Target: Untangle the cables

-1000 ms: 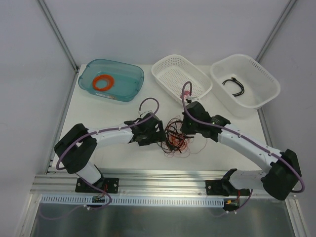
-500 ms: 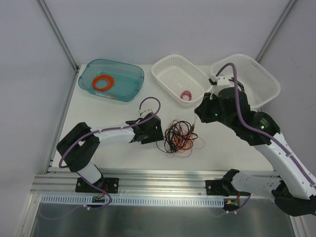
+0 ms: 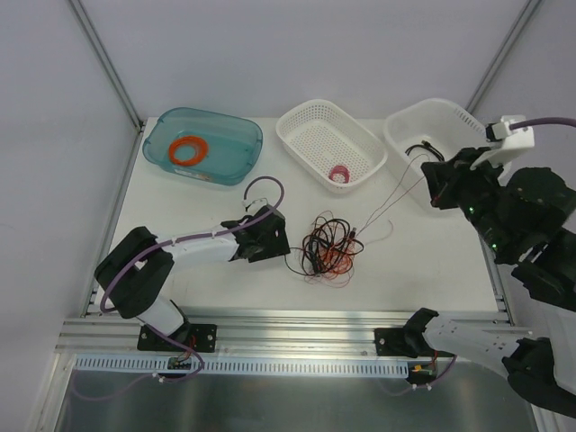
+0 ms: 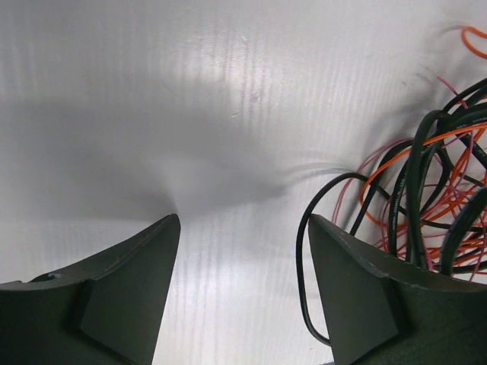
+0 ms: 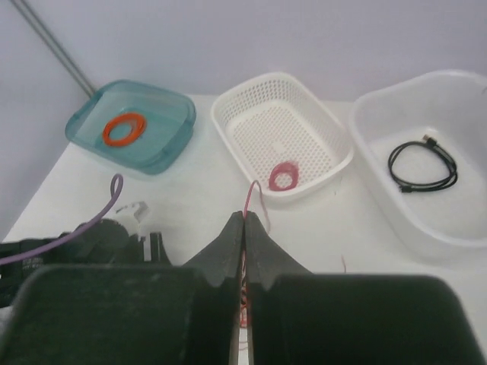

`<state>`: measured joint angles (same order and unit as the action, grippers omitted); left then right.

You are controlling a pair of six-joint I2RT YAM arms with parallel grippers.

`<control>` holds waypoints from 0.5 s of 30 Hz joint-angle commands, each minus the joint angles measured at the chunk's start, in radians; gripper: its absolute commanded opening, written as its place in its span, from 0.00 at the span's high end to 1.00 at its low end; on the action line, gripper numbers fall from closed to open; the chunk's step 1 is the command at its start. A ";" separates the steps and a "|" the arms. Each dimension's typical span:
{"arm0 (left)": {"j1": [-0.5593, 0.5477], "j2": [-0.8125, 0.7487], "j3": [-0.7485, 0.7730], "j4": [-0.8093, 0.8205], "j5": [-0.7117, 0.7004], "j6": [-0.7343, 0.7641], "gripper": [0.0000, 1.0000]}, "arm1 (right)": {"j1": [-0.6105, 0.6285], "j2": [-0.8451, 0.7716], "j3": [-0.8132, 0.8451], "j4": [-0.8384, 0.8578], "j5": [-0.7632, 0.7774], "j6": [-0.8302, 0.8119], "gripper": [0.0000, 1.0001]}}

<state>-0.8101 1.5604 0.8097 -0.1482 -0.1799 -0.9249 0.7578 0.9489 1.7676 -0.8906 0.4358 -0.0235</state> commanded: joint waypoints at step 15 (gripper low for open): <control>-0.008 -0.086 0.247 -0.082 0.214 0.227 0.01 | -0.005 -0.116 -0.206 0.206 0.239 -0.024 0.99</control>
<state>-0.8108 1.4696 0.9646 -0.2440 -0.0639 -0.7666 0.7567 0.8299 1.6287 -0.6807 0.6441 -0.0933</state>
